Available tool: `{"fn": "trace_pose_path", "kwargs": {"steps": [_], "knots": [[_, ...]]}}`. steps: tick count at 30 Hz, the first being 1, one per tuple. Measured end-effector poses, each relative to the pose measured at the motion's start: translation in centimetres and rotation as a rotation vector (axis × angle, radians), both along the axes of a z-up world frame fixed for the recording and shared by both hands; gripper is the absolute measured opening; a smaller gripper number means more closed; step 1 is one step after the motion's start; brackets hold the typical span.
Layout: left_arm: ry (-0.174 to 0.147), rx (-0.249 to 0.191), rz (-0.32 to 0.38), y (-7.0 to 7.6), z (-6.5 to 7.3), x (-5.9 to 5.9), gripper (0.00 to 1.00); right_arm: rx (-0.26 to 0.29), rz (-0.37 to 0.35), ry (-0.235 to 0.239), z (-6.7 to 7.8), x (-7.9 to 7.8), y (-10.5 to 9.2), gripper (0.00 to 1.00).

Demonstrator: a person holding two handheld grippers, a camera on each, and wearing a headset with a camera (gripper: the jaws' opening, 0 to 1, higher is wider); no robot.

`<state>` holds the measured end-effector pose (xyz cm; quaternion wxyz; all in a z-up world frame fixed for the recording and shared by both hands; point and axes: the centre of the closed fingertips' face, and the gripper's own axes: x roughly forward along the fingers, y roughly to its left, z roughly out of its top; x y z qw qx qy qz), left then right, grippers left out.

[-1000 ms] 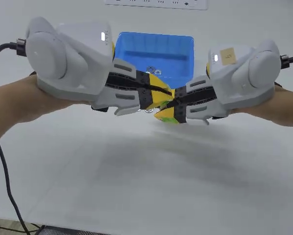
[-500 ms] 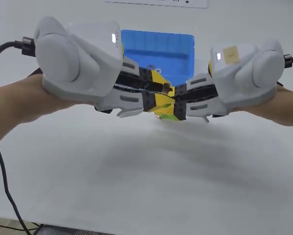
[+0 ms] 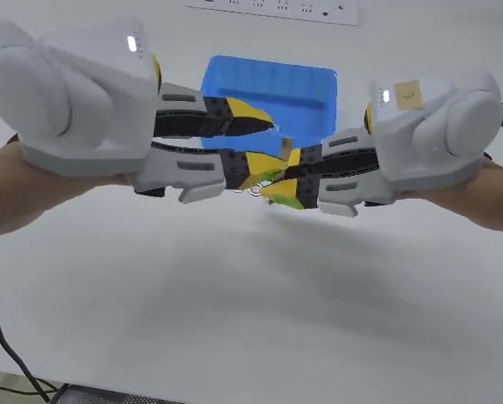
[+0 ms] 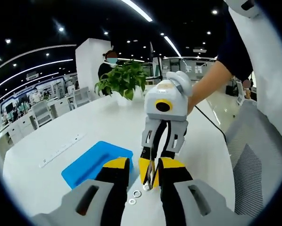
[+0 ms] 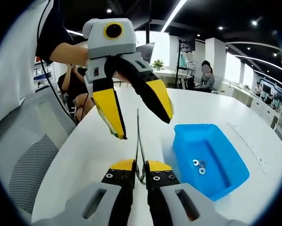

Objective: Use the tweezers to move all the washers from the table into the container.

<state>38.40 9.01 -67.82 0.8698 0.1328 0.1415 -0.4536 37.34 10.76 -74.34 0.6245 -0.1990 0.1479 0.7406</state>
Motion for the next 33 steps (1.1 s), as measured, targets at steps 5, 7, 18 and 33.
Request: {"fn": "trace_pose_path", "kwargs": {"steps": [5, 7, 18, 33], "knots": [[0.05, -0.126, 0.073, 1.1, 1.1, -1.0, 0.35, 0.014, -0.004, -0.007, 1.0, -0.4, 0.5, 0.09], [0.024, -0.111, 0.089, 1.5, 1.5, -1.3, 0.38, 0.019, -0.012, -0.006, 1.6, -0.5, 0.6, 0.09], [0.043, -0.12, 0.121, 1.8, 1.1, -3.8, 0.5, 0.047, -0.066, -0.061, 4.9, 0.7, 0.5, 0.09], [0.05, -0.105, 0.154, 3.8, 0.6, -4.1, 0.59, 0.086, -0.087, -0.113, 8.3, 3.5, 1.6, 0.09]]}}
